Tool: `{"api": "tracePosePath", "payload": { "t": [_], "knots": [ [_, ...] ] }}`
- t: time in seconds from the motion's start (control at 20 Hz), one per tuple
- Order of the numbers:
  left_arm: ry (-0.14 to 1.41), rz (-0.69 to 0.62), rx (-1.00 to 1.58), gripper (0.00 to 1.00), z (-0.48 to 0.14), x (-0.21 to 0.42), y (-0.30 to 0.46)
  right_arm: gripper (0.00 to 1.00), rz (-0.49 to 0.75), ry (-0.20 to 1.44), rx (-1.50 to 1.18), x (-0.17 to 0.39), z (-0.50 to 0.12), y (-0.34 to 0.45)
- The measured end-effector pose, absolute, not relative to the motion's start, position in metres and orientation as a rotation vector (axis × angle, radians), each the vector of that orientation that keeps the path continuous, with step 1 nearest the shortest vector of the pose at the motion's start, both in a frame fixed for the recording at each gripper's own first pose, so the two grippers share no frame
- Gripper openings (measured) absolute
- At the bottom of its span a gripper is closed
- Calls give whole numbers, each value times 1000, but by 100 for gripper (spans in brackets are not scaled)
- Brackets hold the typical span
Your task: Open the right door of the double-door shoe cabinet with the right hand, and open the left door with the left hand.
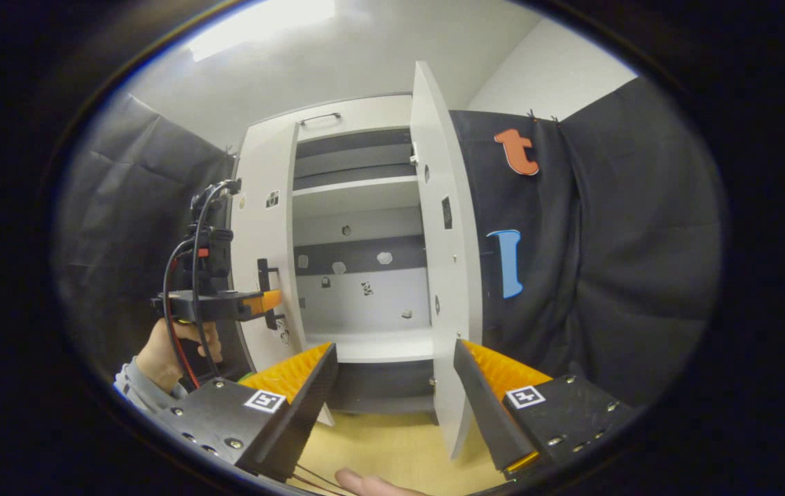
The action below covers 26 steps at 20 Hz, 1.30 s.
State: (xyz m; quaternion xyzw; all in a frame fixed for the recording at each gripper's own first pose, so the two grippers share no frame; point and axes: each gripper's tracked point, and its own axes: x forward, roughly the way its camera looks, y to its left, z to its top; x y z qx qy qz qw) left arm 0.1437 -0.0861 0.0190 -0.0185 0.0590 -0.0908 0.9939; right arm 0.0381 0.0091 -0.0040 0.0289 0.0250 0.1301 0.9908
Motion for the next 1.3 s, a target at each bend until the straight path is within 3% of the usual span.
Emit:
{"api": "tracePosePath", "payload": {
  "t": [1.3],
  "knots": [
    [139,-151,-47,21,21,52,9,98,323,41,42,28,-3,26]
  ]
}}
